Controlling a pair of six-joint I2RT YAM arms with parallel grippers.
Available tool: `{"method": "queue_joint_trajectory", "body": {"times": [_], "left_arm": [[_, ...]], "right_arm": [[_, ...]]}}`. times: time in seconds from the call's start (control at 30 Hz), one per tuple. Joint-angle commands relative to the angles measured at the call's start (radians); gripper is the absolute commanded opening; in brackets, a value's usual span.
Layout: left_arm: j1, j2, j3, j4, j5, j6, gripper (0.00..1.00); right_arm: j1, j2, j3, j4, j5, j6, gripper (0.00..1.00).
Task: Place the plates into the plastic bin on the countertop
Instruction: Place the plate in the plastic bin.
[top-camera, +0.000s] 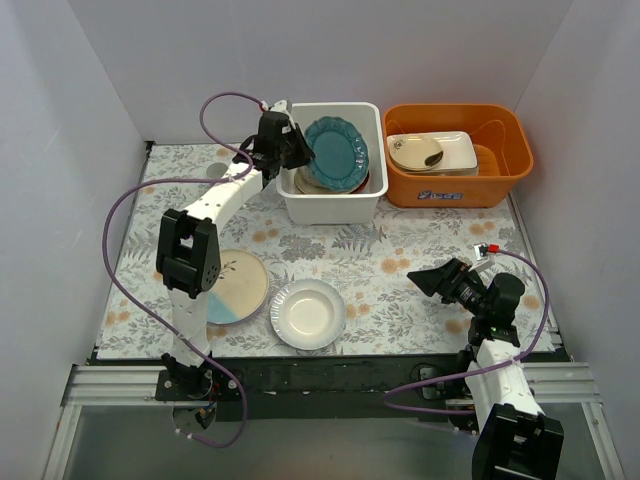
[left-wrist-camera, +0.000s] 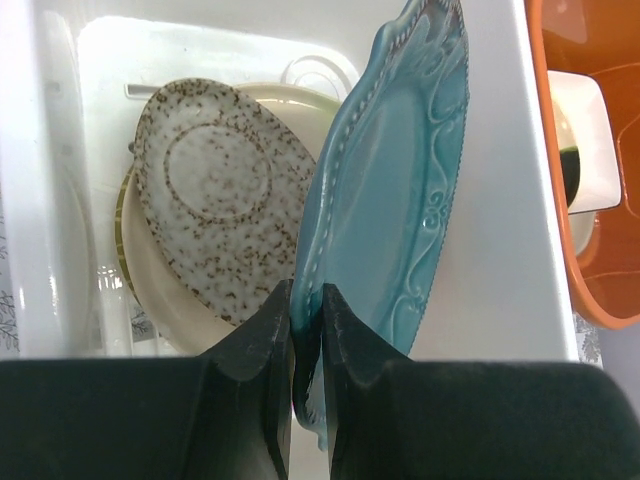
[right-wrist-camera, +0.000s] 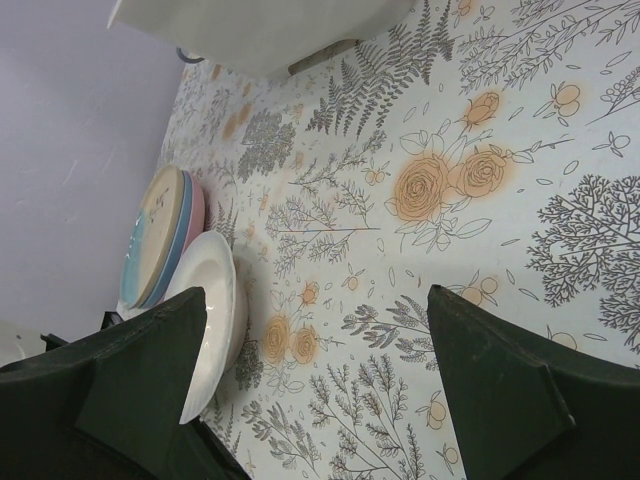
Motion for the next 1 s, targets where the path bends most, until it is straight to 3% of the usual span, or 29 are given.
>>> {"method": "queue_joint_trajectory", "body": {"times": [0.0,0.53,0.7,0.97], "left_arm": [[0.004,-0.043,0.089,0.076,0.044,-0.026,0.0],[0.004,0.031,0.148,-0.036,0.041,-0.026,0.0],[0.004,0.031,0.149,-0.059,0.01,-0.032,0.18],[0.004,0.024,0.151,-0.094,0.004,-0.044,0.32]], "right_arm": [[-0.006,-0.003,-0.112,0.005,-0.01,-0.022,0.98],[-0.008,-0.007,-0.112,-0.006,-0.016,-0.028,0.98],[-0.008,-0.01,-0.112,-0.012,-0.019,-0.028,0.98],[-0.009,-0.02,-0.11,-0.023,-0.024,-0.028,0.98]]}}
